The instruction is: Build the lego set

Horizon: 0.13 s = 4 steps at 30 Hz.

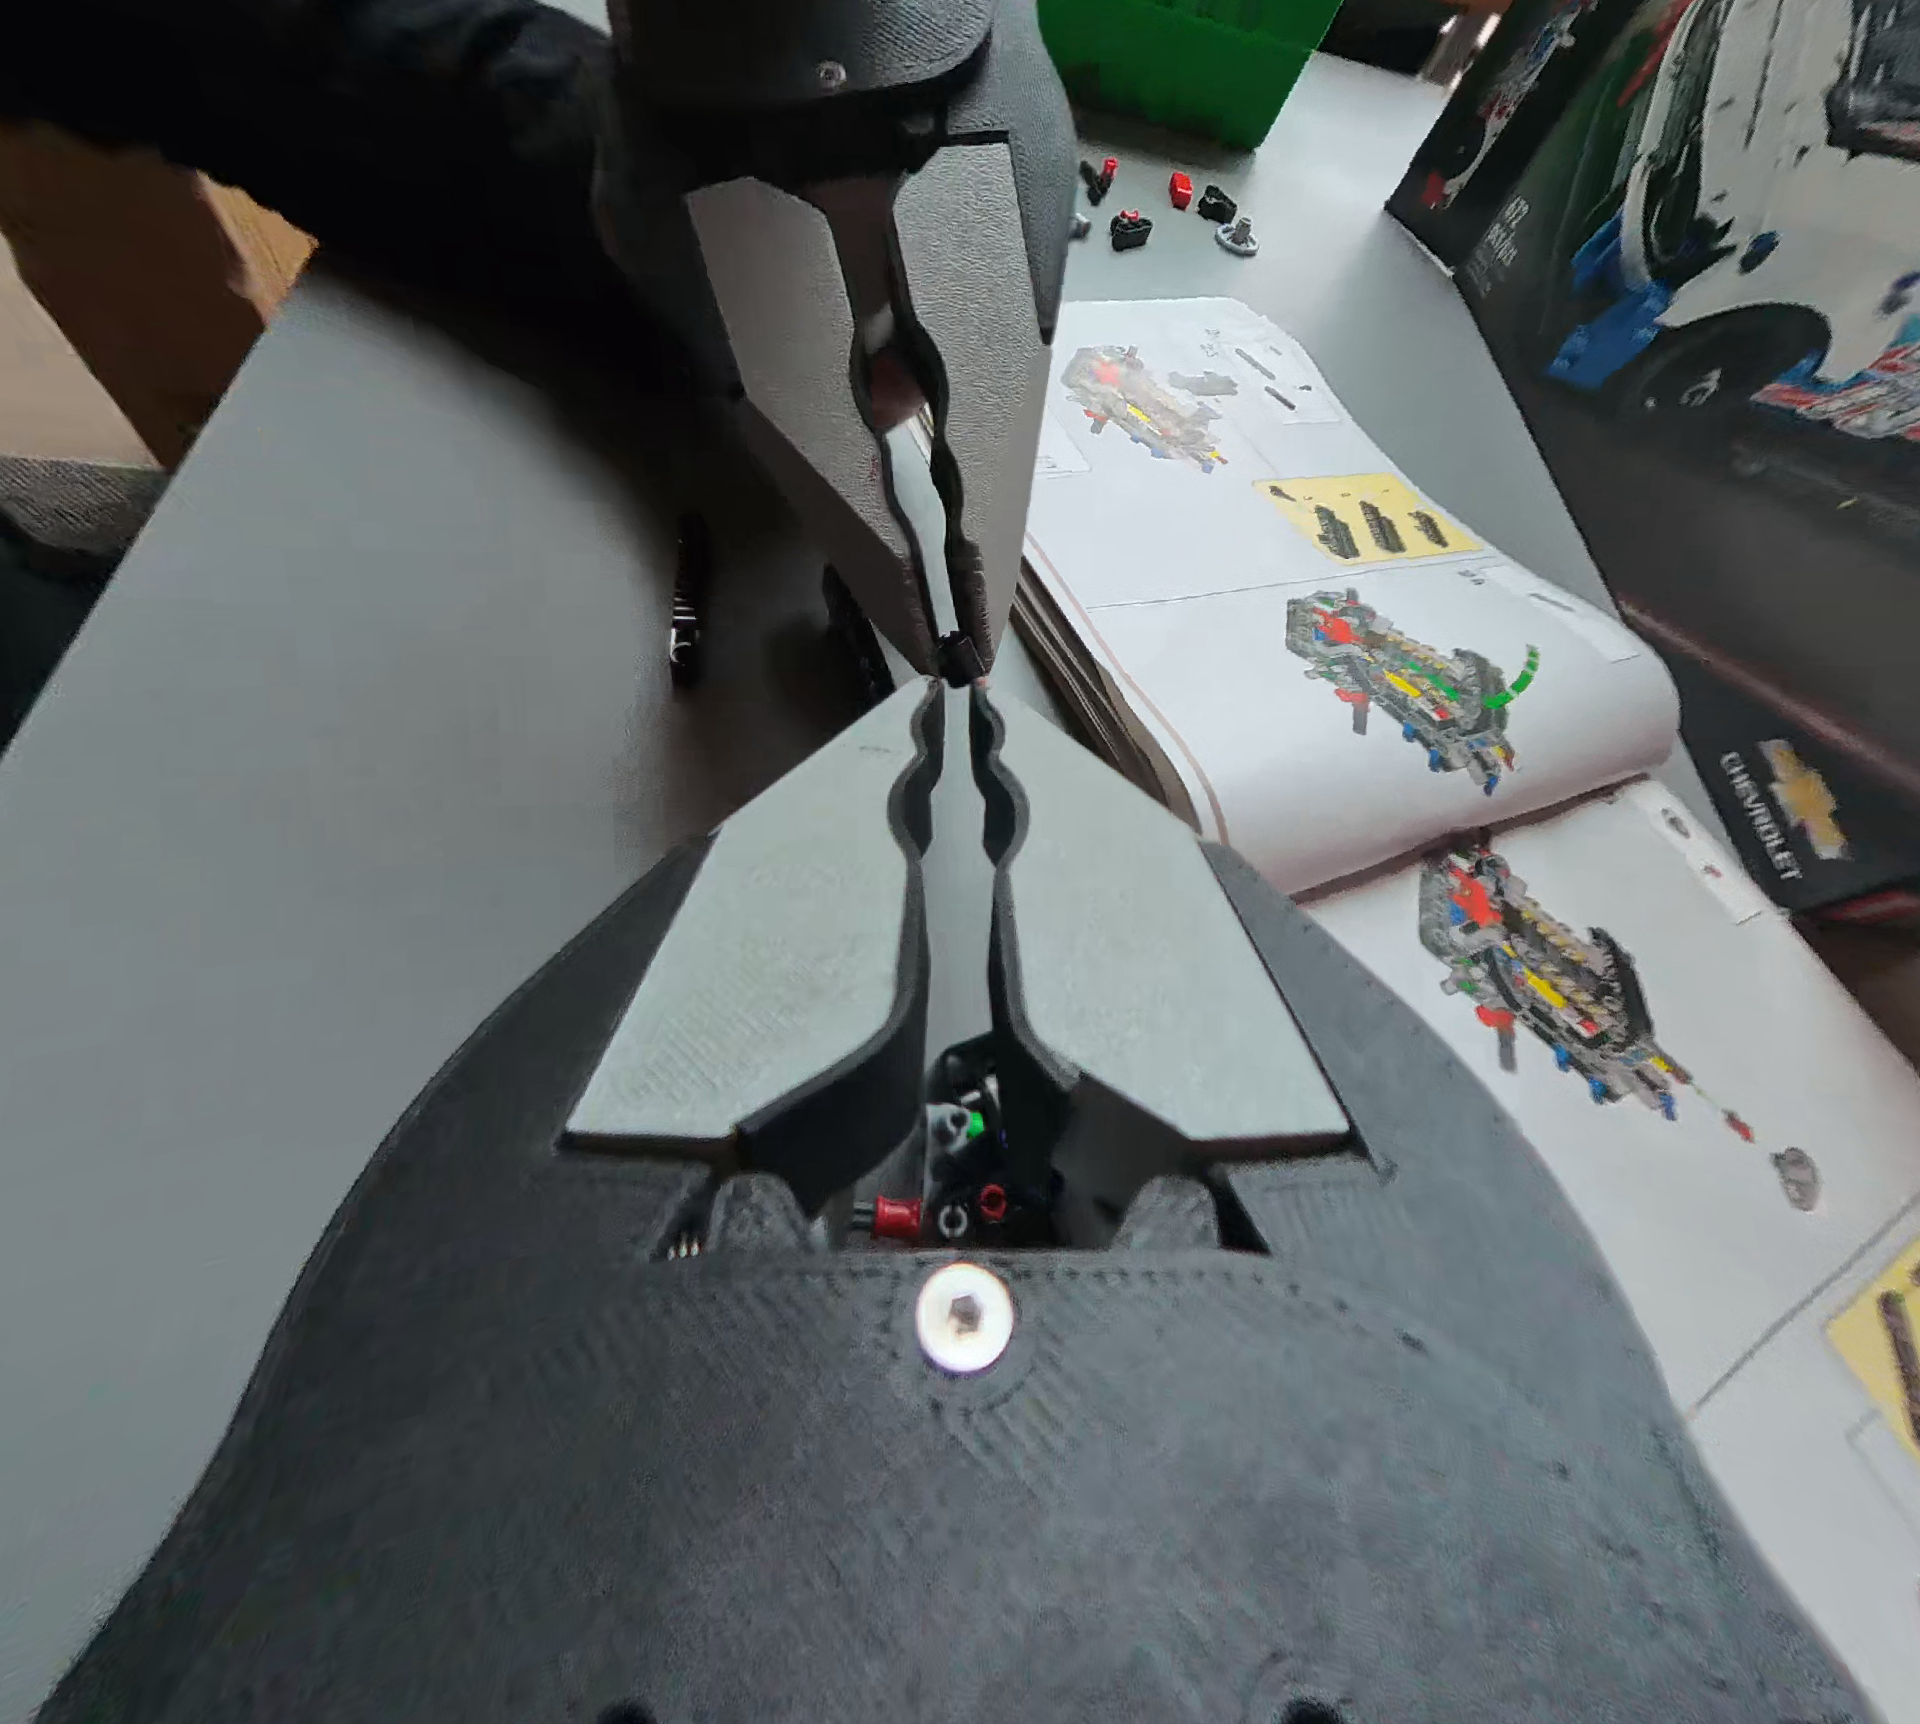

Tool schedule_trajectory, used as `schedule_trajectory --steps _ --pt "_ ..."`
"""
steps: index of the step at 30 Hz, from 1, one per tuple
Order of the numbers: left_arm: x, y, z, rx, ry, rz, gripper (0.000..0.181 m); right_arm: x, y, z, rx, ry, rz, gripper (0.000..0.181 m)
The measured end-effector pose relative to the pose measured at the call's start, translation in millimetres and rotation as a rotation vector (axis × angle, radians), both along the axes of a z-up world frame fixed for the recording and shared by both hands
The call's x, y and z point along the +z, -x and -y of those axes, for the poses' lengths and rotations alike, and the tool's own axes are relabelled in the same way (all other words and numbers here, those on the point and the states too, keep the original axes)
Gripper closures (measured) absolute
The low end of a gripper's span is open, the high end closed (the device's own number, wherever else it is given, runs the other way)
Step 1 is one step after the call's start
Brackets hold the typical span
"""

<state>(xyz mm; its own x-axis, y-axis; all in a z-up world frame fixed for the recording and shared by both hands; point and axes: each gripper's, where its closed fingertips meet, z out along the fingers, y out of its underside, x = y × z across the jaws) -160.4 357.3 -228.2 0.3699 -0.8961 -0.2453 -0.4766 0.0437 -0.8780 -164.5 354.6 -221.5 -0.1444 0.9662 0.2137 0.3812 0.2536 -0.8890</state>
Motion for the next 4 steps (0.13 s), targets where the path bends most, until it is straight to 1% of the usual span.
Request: schedule_trajectory --steps 1,4 --pt "0.0 -0.6 1.8 -0.013 0.026 0.014 0.180 1.1 0.2 1.9 0.007 -0.046 -0.004 0.179" --pt "0.8 -1.2 4.9 -0.035 0.104 0.055 0.180 3.4 0.8 6.3 0.025 -0.163 -0.022 0.174"
